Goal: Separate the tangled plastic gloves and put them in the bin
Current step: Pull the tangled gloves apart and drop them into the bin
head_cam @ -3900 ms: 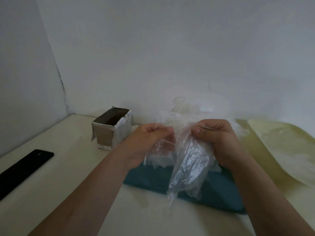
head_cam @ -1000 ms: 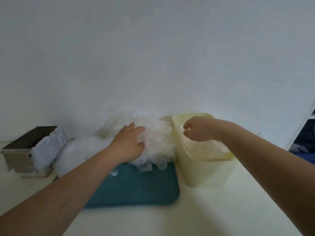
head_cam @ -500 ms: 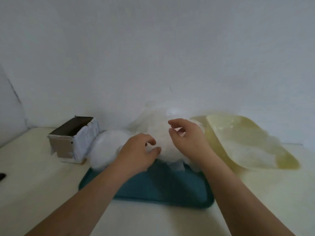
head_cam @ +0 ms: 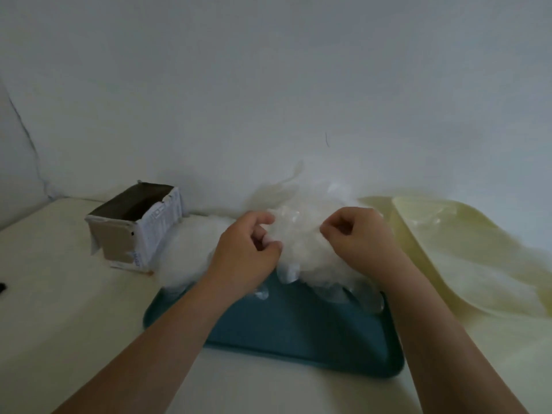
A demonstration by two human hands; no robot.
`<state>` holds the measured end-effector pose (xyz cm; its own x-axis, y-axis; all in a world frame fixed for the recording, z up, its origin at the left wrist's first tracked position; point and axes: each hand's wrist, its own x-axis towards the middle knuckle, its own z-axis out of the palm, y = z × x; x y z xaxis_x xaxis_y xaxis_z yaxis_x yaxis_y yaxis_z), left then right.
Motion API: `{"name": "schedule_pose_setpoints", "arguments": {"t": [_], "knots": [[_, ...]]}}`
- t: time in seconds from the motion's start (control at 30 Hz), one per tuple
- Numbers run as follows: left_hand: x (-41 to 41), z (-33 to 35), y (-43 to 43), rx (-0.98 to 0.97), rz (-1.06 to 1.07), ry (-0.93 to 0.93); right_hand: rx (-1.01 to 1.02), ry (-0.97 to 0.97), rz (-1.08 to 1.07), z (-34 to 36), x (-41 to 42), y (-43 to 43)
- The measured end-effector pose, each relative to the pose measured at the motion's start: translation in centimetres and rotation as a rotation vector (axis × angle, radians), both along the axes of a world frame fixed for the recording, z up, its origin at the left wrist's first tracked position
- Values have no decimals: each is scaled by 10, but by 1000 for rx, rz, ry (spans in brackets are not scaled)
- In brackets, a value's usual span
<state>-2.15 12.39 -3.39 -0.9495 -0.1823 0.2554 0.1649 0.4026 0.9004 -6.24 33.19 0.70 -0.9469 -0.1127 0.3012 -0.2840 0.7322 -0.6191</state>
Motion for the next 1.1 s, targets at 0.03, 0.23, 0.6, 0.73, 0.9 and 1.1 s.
{"name": "schedule_pose_setpoints", "arguments": {"t": [0.03, 0.23, 0.6, 0.73, 0.9, 1.1], "knots": [[1, 2, -5, 22, -28, -43, -57, 34, -5, 2, 1, 1], [8, 13, -16, 64, -19, -111, -544, -56, 179, 16, 16, 1], [15, 30, -13, 477, -208, -200, -260, -281, 593, 18, 22, 6], [15, 30, -13, 473, -102, -108, 98, -284, 467, 24, 25, 8], [6, 31, -23, 419, 21, -70, 241, -168, 131, 8, 11, 7], [6, 36, -26, 405, 42, 0, -26, 349, -89, 25, 29, -8]]}}
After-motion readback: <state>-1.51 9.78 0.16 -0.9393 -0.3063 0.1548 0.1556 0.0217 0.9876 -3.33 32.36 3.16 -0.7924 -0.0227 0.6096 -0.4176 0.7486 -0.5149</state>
